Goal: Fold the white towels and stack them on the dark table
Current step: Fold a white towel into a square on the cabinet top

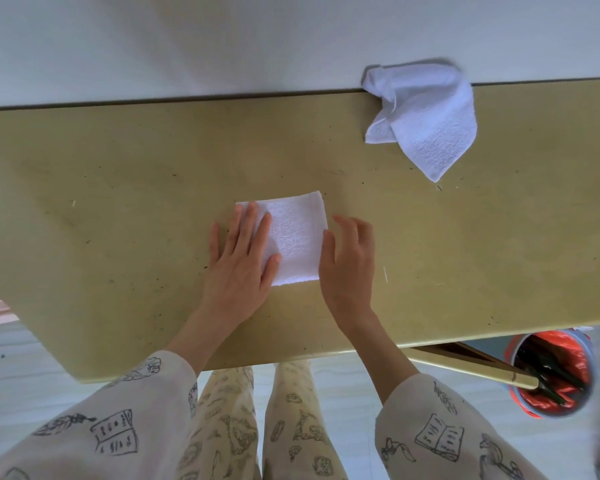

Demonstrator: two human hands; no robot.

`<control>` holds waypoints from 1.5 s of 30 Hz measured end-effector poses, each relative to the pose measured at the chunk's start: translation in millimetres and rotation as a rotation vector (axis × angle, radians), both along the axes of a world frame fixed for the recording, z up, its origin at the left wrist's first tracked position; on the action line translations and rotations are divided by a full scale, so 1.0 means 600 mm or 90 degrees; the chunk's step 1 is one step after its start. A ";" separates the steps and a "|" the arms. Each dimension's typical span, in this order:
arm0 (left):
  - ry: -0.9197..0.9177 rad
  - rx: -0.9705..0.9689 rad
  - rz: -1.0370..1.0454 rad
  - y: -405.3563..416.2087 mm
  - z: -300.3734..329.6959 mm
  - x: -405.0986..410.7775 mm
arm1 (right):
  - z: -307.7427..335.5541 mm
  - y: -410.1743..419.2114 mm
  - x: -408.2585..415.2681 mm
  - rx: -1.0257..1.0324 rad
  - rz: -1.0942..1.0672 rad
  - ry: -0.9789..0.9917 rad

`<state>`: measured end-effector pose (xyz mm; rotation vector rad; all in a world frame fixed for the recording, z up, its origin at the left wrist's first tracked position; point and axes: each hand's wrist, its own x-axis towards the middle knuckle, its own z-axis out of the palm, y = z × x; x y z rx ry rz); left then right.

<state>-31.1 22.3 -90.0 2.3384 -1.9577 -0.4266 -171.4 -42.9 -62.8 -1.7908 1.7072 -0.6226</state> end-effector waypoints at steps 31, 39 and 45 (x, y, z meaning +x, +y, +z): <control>0.317 -0.036 0.201 0.021 0.070 0.062 | 0.021 -0.071 0.060 0.270 0.044 0.192; 0.337 -0.001 0.345 0.089 0.083 0.096 | 0.022 -0.058 0.113 0.394 -0.003 0.254; 0.369 0.011 0.396 0.119 0.097 0.111 | 0.032 -0.032 0.125 0.375 0.015 0.234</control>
